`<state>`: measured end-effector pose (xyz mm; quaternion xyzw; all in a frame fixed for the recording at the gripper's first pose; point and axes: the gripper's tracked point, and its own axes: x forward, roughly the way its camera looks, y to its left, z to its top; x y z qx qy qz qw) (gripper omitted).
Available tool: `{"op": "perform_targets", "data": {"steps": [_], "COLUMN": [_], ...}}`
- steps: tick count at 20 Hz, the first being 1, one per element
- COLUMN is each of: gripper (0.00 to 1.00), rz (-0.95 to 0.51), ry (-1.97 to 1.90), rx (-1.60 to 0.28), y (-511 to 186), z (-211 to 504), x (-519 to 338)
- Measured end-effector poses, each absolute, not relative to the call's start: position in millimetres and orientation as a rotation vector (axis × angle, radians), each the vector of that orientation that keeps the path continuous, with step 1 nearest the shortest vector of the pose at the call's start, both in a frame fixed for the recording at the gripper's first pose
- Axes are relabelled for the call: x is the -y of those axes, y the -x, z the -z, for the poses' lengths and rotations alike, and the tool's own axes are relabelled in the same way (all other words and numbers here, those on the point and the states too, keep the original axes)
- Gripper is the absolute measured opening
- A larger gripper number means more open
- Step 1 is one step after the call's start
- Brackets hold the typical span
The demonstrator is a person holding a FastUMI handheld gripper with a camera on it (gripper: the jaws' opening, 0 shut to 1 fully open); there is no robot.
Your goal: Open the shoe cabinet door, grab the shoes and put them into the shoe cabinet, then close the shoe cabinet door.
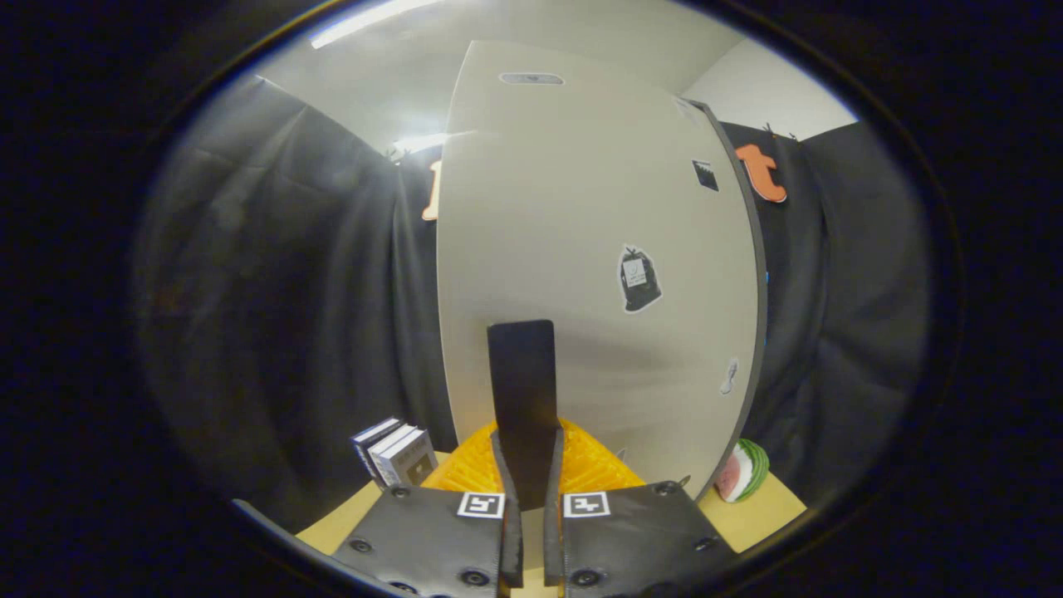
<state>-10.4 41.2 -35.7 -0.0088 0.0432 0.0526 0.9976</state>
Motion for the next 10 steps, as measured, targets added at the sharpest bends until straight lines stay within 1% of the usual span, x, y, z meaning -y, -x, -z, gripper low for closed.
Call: {"op": "perform_targets", "data": {"steps": [4, 10], "gripper": [0.11, 0.11], "rz": [-0.161, -0.195], "ry": [0.011, 0.007], "rx": [-0.089, -0.089], "y": [33, 66], "z": [31, 25], "x": [-22, 12]}}
